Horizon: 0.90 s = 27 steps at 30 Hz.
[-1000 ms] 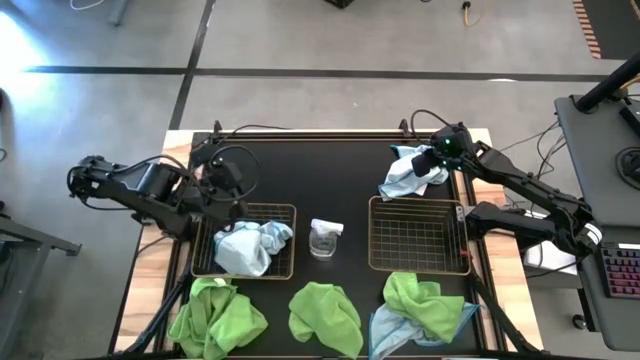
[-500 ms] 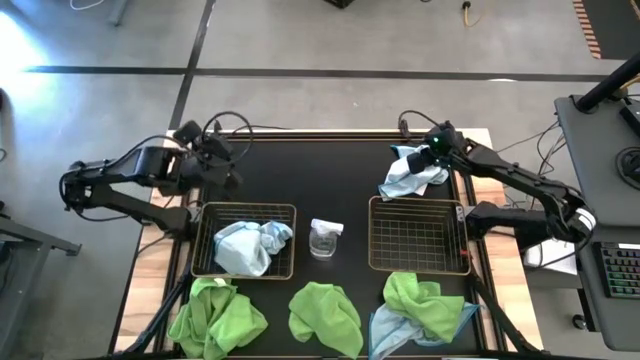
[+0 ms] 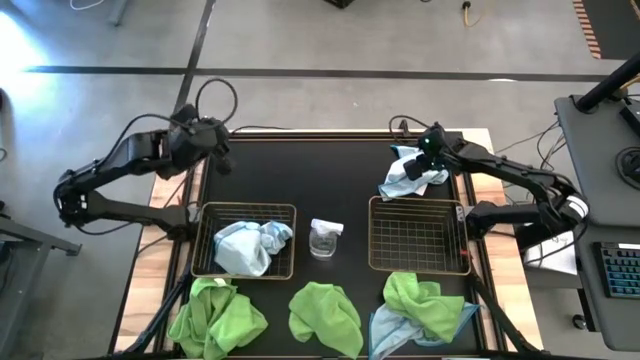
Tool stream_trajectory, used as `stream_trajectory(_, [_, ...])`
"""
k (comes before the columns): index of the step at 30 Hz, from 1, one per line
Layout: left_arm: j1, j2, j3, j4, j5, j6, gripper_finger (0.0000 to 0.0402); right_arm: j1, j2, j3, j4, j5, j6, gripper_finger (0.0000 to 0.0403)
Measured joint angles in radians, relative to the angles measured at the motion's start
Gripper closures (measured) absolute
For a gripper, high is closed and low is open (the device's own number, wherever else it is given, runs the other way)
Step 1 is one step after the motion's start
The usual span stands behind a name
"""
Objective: Sort microfiber towel by color & place in baskets
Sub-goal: Put the blue microfiber towel into the left wire basket
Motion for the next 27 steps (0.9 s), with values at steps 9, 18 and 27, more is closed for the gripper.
stream_trajectory(9, [0.163, 0.007, -0.007, 0.094, 0.145, 0.147, 0.0275, 0.000, 0.039, 0.054, -0.060, 0.001, -0.020, 0.0268])
stream_trajectory(18, [0.321, 0.030, -0.007, 0.134, 0.267, 0.240, 0.0275, 0.000, 0.101, 0.123, -0.244, -0.017, 0.026, 0.0223])
stream_trajectory(27, [0.422, 0.041, -0.007, 0.153, 0.363, 0.278, 0.0275, 0.001, 0.150, 0.131, -0.274, -0.201, 0.048, 0.0220])
